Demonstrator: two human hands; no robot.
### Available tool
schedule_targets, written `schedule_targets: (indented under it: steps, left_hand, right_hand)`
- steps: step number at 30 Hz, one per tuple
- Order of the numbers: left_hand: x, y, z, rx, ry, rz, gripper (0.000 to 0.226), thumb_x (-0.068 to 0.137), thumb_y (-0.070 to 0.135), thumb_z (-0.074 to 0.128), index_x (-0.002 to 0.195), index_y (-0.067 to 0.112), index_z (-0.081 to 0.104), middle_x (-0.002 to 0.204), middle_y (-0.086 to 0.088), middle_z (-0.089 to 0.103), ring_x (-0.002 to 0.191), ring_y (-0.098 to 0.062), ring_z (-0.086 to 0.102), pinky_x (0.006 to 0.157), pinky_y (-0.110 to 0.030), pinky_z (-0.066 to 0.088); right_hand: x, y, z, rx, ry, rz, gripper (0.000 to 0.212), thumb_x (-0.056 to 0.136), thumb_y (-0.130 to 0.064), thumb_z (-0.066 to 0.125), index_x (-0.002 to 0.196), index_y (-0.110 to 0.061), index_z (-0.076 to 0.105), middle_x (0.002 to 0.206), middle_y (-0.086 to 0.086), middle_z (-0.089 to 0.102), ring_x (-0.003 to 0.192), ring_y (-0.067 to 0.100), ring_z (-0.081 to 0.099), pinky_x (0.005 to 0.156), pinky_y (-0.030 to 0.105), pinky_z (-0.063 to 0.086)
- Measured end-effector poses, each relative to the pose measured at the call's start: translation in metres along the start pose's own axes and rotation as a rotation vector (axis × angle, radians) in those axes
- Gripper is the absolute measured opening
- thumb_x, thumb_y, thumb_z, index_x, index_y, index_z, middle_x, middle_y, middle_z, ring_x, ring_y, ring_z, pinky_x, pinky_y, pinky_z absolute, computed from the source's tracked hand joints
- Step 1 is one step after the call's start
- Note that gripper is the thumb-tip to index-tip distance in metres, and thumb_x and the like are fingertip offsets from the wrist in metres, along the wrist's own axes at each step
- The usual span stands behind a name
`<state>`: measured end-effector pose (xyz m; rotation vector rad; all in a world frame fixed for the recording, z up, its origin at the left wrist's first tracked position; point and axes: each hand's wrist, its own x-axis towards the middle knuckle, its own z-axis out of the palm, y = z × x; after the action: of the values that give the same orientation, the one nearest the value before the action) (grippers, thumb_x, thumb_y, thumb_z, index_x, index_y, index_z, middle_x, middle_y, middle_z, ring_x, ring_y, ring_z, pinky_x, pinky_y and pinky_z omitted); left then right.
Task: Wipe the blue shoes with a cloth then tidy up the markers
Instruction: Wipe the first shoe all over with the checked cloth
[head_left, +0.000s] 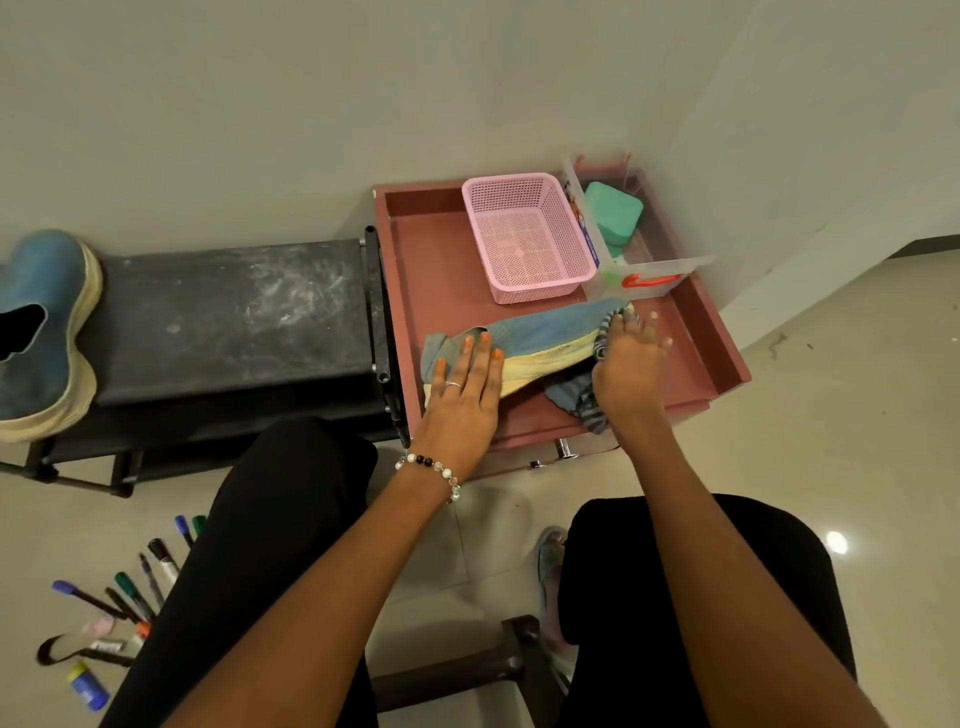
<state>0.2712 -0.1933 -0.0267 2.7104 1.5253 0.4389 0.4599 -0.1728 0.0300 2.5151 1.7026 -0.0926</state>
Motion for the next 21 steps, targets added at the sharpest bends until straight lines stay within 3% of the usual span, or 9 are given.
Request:
schedule_targets:
  steps: [3, 7, 11, 15, 21]
  left_hand:
    - [0.0, -0.002, 0.001, 0.002, -0.027, 0.015, 0.053, 0.087, 0.0, 0.028, 0.137, -0.005, 0.044, 0.144, -0.024, 0.041, 0.132, -0.039, 0.042, 0.1, -0.057, 0.042]
    - [0.004, -0.001, -0.001, 0.049, -0.049, -0.044, 0.055, 0.086, 0.001, 0.028, 0.139, -0.004, 0.041, 0.147, -0.023, 0.037, 0.134, -0.039, 0.038, 0.103, -0.056, 0.039]
    - [0.005, -0.007, -0.012, 0.039, -0.247, -0.072, 0.066, 0.084, -0.001, 0.013, 0.15, -0.002, 0.009, 0.157, -0.02, 0.003, 0.146, -0.037, 0.008, 0.117, -0.053, 0.015]
    - [0.002, -0.003, -0.005, 0.049, -0.136, -0.017, 0.058, 0.084, -0.001, 0.023, 0.139, -0.004, 0.041, 0.146, -0.024, 0.039, 0.133, -0.039, 0.041, 0.1, -0.056, 0.042]
    - [0.003, -0.003, -0.009, 0.028, -0.158, 0.012, 0.055, 0.086, 0.001, 0.025, 0.138, -0.004, 0.042, 0.145, -0.024, 0.04, 0.133, -0.039, 0.041, 0.097, -0.056, 0.044]
  right_hand:
    - [-0.02, -0.015, 0.004, 0.002, -0.017, -0.003, 0.075, 0.091, -0.022, 0.054, 0.148, 0.002, 0.011, 0.156, 0.022, 0.008, 0.144, 0.039, 0.006, 0.115, 0.051, 0.01]
    - [-0.052, -0.049, 0.011, 0.007, 0.023, -0.135, 0.057, 0.098, -0.012, 0.031, 0.147, 0.005, 0.007, 0.156, 0.025, 0.002, 0.144, 0.04, -0.004, 0.115, 0.052, -0.002]
    - [-0.037, -0.046, 0.011, -0.057, 0.059, -0.145, 0.06, 0.096, -0.016, 0.039, 0.15, -0.006, 0.014, 0.158, 0.012, 0.008, 0.146, 0.033, 0.0, 0.113, 0.058, -0.002]
    - [-0.001, -0.013, -0.003, 0.014, 0.018, 0.009, 0.059, 0.091, -0.01, 0.046, 0.146, -0.005, 0.028, 0.155, 0.011, 0.022, 0.144, 0.033, 0.011, 0.112, 0.059, 0.011]
    - [-0.02, -0.027, 0.01, 0.02, 0.022, 0.031, 0.062, 0.095, -0.013, 0.042, 0.146, 0.007, 0.013, 0.154, 0.027, 0.01, 0.143, 0.042, 0.005, 0.115, 0.053, 0.008]
